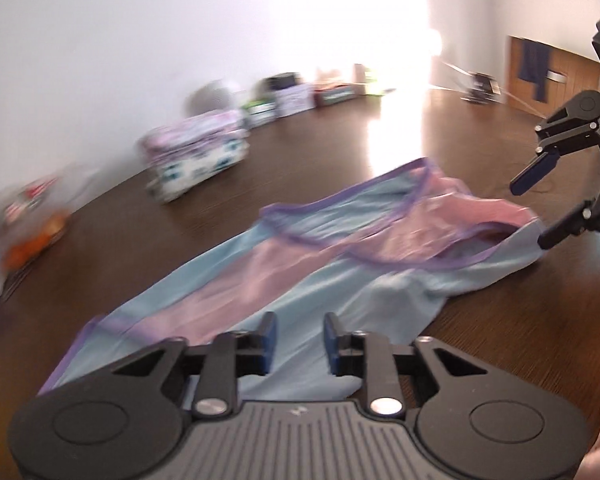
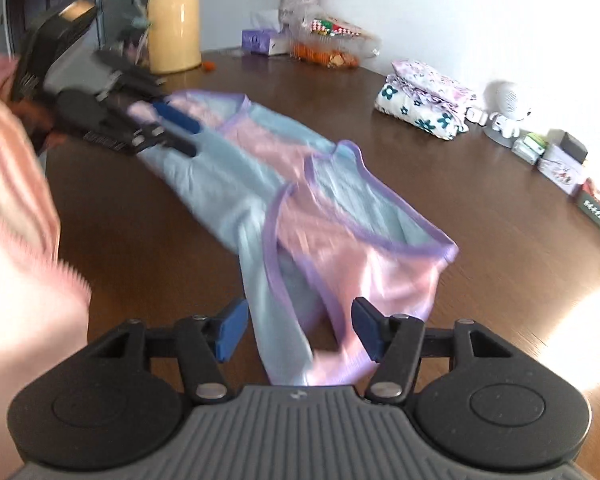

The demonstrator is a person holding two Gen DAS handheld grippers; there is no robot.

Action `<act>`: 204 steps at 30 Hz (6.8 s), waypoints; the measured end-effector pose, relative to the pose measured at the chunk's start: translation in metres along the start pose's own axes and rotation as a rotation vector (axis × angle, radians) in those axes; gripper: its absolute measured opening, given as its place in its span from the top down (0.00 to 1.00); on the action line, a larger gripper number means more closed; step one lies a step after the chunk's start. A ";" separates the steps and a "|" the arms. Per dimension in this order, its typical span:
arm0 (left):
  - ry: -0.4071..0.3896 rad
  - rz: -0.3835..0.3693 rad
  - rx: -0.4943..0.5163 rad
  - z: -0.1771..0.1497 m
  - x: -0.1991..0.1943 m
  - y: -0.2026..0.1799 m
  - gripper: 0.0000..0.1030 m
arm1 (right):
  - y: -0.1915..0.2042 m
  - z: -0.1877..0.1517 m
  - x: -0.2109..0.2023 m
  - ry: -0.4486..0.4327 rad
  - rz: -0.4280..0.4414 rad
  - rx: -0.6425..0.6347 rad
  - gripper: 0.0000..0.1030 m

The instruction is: Fold clothes

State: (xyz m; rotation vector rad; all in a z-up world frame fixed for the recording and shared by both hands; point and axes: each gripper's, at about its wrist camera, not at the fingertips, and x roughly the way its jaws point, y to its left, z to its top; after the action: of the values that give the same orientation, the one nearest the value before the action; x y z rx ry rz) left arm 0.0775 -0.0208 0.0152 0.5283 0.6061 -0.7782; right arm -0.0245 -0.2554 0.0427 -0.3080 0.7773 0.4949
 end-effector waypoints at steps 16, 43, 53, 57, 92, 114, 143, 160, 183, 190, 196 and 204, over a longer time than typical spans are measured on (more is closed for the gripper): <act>0.118 -0.011 0.026 0.018 0.047 -0.028 0.84 | -0.022 -0.001 0.006 0.035 0.154 -0.079 0.96; 0.115 -0.504 0.461 0.110 0.109 -0.113 0.92 | -0.054 0.006 -0.014 0.063 0.167 -0.006 0.96; 0.039 -0.378 0.233 0.106 0.092 -0.045 0.80 | -0.092 0.022 0.012 0.063 0.132 0.084 0.95; 0.025 -0.271 0.164 0.085 0.068 -0.007 0.81 | -0.108 0.026 0.027 0.094 0.124 0.137 0.95; -0.032 -0.162 -0.039 0.002 0.052 -0.002 0.77 | -0.053 0.004 0.063 -0.020 0.226 0.306 0.83; -0.295 0.060 -0.499 -0.044 -0.055 0.004 0.00 | -0.015 -0.002 0.026 -0.373 0.132 0.476 0.00; -0.285 0.131 -0.501 -0.057 -0.091 0.026 0.00 | 0.010 -0.009 0.016 -0.391 0.048 0.571 0.00; 0.080 0.089 -0.198 0.025 0.015 0.165 0.12 | -0.086 0.171 0.105 0.011 0.122 0.061 0.01; 0.399 -0.174 -0.099 0.021 0.122 0.244 0.52 | -0.104 0.197 0.221 0.303 0.257 0.067 0.51; 0.378 -0.180 -0.058 0.021 0.114 0.233 0.77 | -0.094 0.198 0.220 0.316 0.270 0.019 0.87; 0.352 -0.099 -0.039 0.019 0.104 0.222 0.96 | -0.086 0.197 0.209 0.267 0.257 0.001 0.96; 0.168 0.068 0.027 0.010 0.052 0.189 0.97 | -0.066 0.195 0.167 0.138 0.226 -0.087 0.97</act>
State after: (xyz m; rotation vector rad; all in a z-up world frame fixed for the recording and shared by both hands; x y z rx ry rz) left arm 0.2551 0.0621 0.0275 0.6404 0.7293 -0.6824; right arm 0.2268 -0.1741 0.0583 -0.3394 0.9322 0.7276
